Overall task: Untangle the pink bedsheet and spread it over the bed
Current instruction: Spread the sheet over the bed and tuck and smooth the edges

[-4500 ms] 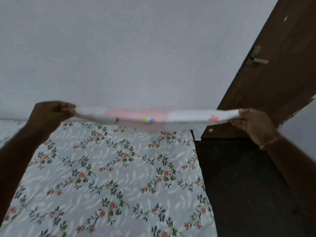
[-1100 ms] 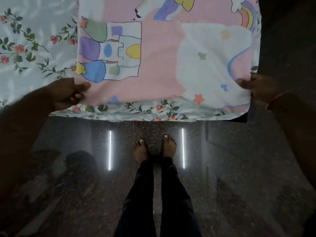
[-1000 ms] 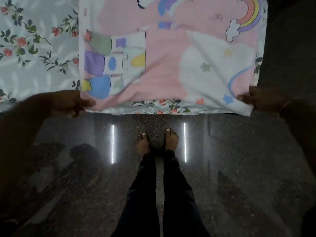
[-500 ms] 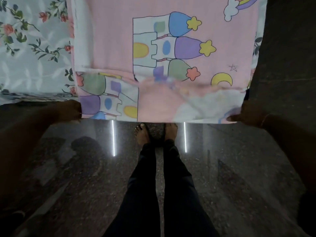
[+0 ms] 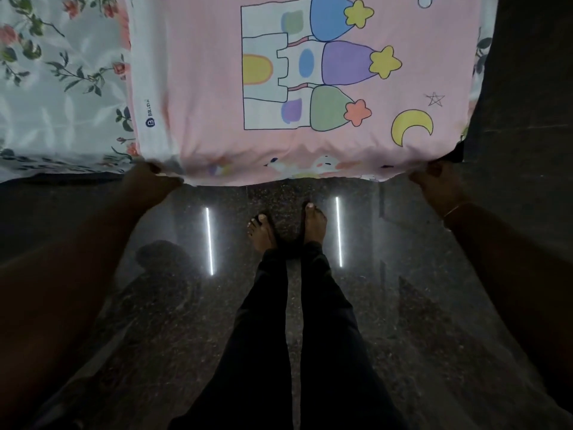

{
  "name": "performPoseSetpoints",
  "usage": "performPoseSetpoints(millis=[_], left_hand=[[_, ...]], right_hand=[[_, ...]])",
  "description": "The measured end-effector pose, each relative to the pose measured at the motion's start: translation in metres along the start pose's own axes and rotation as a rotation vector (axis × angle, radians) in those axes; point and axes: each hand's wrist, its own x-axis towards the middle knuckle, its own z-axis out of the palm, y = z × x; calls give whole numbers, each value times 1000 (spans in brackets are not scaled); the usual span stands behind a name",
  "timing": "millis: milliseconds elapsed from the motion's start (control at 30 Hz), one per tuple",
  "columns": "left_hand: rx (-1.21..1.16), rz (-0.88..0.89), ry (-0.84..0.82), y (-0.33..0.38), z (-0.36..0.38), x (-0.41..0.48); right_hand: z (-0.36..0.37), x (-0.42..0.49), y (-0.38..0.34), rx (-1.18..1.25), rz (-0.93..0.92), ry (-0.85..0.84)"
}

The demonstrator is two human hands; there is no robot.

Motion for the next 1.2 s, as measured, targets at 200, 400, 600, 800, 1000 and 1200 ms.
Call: performPoseSetpoints(millis=[200, 400, 600, 800, 1000, 1200], left_hand=[[-342, -17, 355, 1, 1, -15], [-401, 98, 583, 0, -6, -23], [-208, 107, 490, 25, -19, -5], [-130, 34, 463, 30, -22, 7], [-221, -7, 335, 0, -48, 11], [-152, 38, 188, -7, -58, 18]], right_hand=[[-15, -1, -21, 209, -86, 133], [-31, -5, -35, 155, -44, 277], [-46, 0, -47, 21, 24, 237], [-53, -2, -59, -130, 5, 193], [-63, 9, -45, -136, 94, 109], [-77, 49, -1, -114, 69, 65]])
